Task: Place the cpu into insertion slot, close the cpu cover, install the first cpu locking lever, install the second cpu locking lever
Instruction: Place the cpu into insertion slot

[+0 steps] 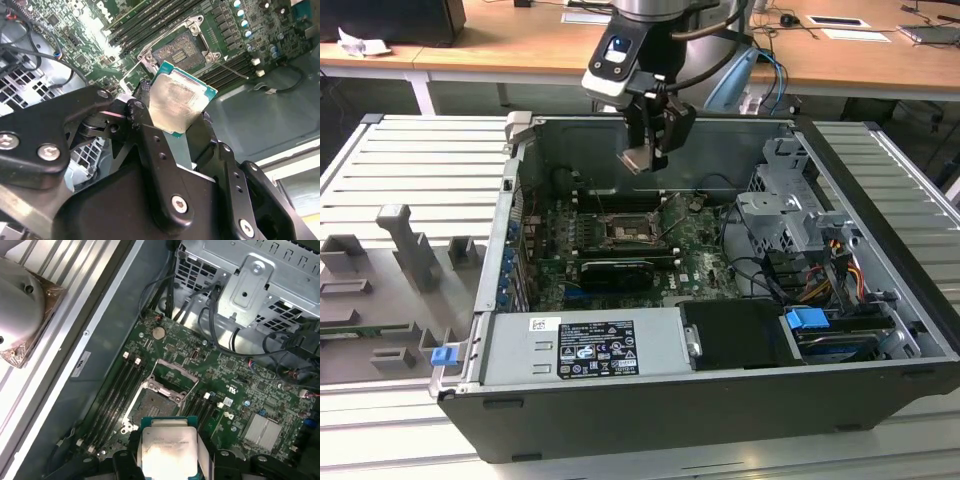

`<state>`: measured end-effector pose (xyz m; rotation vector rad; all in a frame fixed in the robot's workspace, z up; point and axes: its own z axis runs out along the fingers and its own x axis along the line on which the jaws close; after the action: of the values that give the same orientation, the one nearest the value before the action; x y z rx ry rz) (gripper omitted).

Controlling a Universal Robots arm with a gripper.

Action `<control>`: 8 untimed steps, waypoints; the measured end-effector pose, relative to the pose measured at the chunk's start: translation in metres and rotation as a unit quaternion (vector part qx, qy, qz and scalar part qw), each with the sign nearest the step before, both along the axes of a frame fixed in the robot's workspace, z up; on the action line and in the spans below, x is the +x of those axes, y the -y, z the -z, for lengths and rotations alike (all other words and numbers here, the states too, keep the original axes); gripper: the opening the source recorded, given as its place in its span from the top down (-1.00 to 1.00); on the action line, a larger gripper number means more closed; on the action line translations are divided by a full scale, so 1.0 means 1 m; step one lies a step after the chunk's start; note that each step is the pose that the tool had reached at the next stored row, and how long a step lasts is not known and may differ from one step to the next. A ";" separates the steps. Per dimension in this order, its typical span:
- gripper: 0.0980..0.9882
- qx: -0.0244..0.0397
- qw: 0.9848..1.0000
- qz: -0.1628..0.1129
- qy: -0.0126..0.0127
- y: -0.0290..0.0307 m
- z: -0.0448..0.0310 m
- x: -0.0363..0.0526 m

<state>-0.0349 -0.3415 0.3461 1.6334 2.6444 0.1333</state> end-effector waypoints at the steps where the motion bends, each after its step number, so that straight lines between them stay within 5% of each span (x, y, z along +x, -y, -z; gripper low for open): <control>1: 0.02 0.000 1.000 0.005 0.000 0.0000 0.0003 0.0000; 8: 0.02 0.000 0.999 0.039 0.000 0.0000 0.0027 0.0000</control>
<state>-0.0349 -0.3415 0.3434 1.7322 2.5769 0.1311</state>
